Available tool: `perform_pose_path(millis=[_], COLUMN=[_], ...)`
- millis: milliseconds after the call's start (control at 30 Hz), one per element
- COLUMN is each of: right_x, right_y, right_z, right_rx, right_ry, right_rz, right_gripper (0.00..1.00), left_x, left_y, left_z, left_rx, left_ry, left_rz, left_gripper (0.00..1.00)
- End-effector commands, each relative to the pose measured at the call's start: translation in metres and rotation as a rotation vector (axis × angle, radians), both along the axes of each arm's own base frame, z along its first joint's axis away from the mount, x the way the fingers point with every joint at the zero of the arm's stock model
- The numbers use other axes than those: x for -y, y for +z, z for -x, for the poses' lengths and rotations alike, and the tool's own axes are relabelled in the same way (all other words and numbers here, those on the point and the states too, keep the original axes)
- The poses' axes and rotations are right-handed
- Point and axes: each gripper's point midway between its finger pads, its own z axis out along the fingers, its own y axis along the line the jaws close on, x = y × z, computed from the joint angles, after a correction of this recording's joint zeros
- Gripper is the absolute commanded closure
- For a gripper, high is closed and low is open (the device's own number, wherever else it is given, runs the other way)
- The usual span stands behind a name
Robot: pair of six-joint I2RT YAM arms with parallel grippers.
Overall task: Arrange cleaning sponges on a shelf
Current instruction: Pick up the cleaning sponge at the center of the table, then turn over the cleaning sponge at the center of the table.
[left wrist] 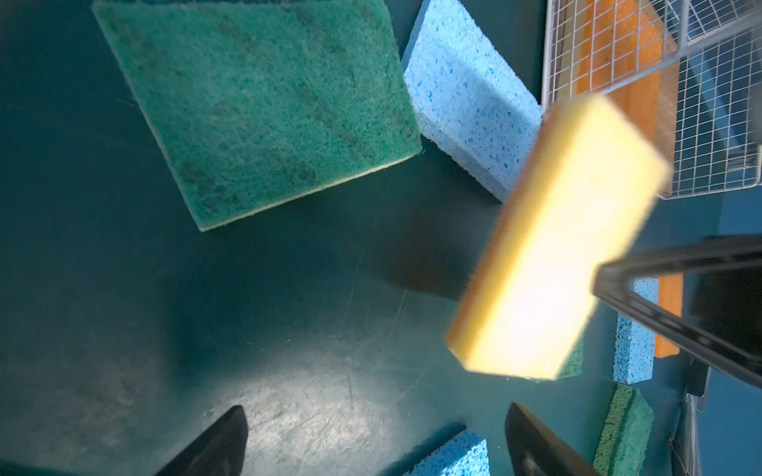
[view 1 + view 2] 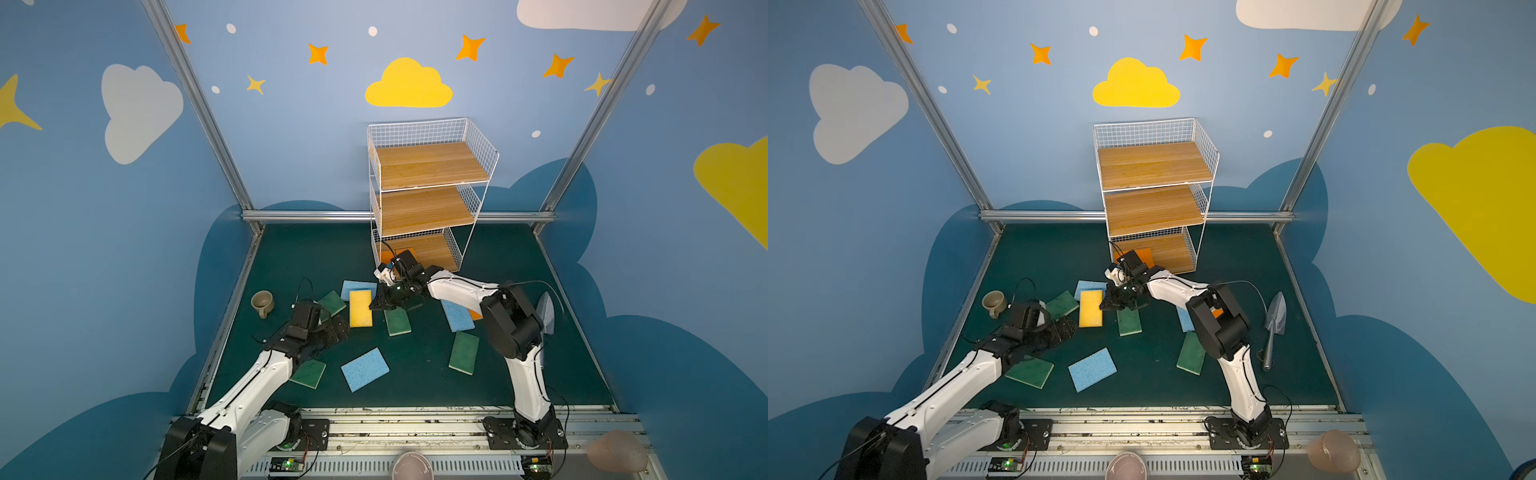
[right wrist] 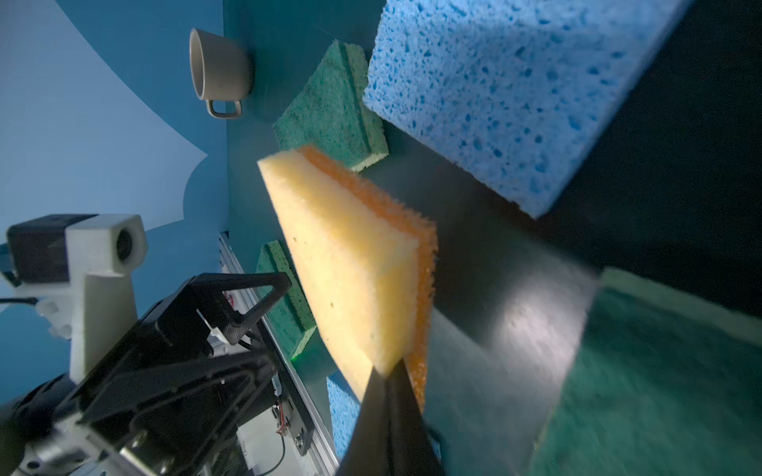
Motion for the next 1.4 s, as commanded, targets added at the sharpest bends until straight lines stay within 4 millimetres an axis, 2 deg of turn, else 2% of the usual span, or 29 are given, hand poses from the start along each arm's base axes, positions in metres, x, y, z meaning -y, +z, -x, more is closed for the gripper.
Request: perform_pose_path(millis=[0,233,333,433,467,533,667,700,767,800,867,967,1067,1200,1267,1367], right_x=[0.050,0.170,0.211,0.239,0.241,0.232,0.188,0.174,0.147,0.134,0.112,0.092,0.087,0.092,0.104,0.136], right_y=[0.005,0.012,0.019,0.029,0.033,0.029,0.001,-0.008,-0.019,-0.023,-0.023,-0.012,0.003,0.020,0.023,0.021], right_z=[0.008,0.002,-0.008,-0.020,-0.022,-0.025,-0.019,-0.015,-0.006,0.000,0.009,0.019,0.026,0.036,0.036,0.028], right_rx=[0.113,0.328,0.417,0.510,0.542,0.571,0.578,0.569,0.559,0.547,0.526,0.490,0.454,0.354,0.279,0.171], right_ry=[-0.031,-0.159,-0.210,-0.241,-0.237,-0.196,-0.086,-0.058,-0.011,0.008,0.028,0.036,0.033,0.020,-0.002,-0.053], right_rz=[0.233,0.731,0.950,1.183,1.247,1.318,1.354,1.340,1.291,1.244,1.132,0.968,0.844,0.632,0.537,0.434], right_gripper=[1.00,1.00,1.00,1.00,1.00,1.00,1.00,0.95,0.63,0.52,0.44,0.42,0.41,0.40,0.39,0.37], left_x=[0.001,0.008,0.012,0.015,0.015,0.016,0.015,0.015,0.015,0.014,0.012,0.011,0.011,0.014,0.016,0.021], left_y=[0.010,0.003,-0.001,-0.002,-0.004,-0.005,-0.008,-0.010,-0.011,-0.011,-0.010,-0.007,-0.005,-0.006,-0.007,-0.005], left_z=[-0.004,-0.007,-0.008,-0.009,-0.009,-0.008,-0.006,-0.005,-0.002,-0.001,0.001,0.002,0.000,-0.003,-0.005,-0.007], left_rx=[0.023,0.026,0.020,0.020,0.018,0.017,0.012,0.008,0.003,0.002,0.005,0.012,0.016,0.011,0.010,0.011], left_ry=[-0.012,-0.030,-0.039,-0.045,-0.048,-0.051,-0.047,-0.048,-0.050,-0.049,-0.047,-0.044,-0.046,-0.048,-0.053,-0.071], left_rz=[-0.002,-0.009,-0.009,-0.007,-0.008,-0.010,-0.009,-0.009,-0.012,-0.014,-0.019,-0.024,-0.024,-0.017,-0.013,-0.018], left_gripper=[0.03,0.03,0.03,0.03,0.03,0.03,0.03,0.03,0.03,0.03,0.03,0.03,0.03,0.03,0.03,0.03])
